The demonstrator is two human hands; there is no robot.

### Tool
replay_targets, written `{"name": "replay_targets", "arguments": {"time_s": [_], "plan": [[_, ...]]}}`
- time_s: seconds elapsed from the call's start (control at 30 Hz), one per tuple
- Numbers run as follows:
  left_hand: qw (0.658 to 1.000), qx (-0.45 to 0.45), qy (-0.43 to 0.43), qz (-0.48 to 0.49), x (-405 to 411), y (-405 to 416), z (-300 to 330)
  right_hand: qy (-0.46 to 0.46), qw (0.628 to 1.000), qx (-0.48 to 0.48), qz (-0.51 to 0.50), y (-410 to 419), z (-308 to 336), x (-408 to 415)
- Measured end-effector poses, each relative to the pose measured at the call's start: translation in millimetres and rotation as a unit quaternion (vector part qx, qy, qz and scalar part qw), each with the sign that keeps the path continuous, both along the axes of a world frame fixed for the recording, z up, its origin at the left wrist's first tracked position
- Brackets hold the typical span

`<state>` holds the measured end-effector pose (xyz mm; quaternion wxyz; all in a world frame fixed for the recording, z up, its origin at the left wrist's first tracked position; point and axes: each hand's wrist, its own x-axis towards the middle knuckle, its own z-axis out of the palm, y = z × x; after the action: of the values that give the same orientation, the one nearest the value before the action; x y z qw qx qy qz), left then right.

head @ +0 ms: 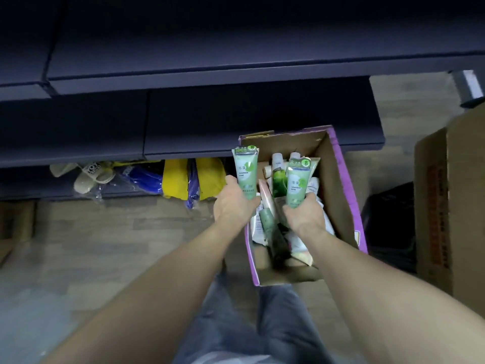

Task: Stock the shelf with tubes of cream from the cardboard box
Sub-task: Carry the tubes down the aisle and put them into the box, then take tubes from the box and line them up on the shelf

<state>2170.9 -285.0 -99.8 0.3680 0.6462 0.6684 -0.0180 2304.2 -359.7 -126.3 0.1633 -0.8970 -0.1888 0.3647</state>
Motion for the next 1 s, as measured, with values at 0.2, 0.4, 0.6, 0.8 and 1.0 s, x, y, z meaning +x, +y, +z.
{"name": "replay_targets", "arguments": {"time_s": [0.2, 0.4, 0.6, 0.8, 1.0], "plan": [[0.999, -0.025, -0.029, 0.033, 24.2, -27.6, -6.0, 0.013, 0.999, -0.010, 0.051, -4.1, -7.8, 21.1], [0.997, -0.067, -0.005, 0.036, 38.4, -42.6, -22.1, 0.023, 0.997, -0.024, 0.069, -5.2, -18.8, 29.2], [0.994, -0.105, 0.026, 0.022, 46.7, -44.0, -41.2, 0.009, 0.996, -0.045, 0.073, -9.1, -30.2, 30.9], [0.995, -0.098, 0.020, -0.001, 43.6, -35.5, -37.3, -0.005, 0.997, -0.051, 0.061, -3.0, -22.2, 31.1], [0.999, -0.023, -0.018, -0.018, 40.4, -3.4, -0.9, -0.036, 0.999, 0.010, 0.035, 22.7, 16.4, 24.4]]}}
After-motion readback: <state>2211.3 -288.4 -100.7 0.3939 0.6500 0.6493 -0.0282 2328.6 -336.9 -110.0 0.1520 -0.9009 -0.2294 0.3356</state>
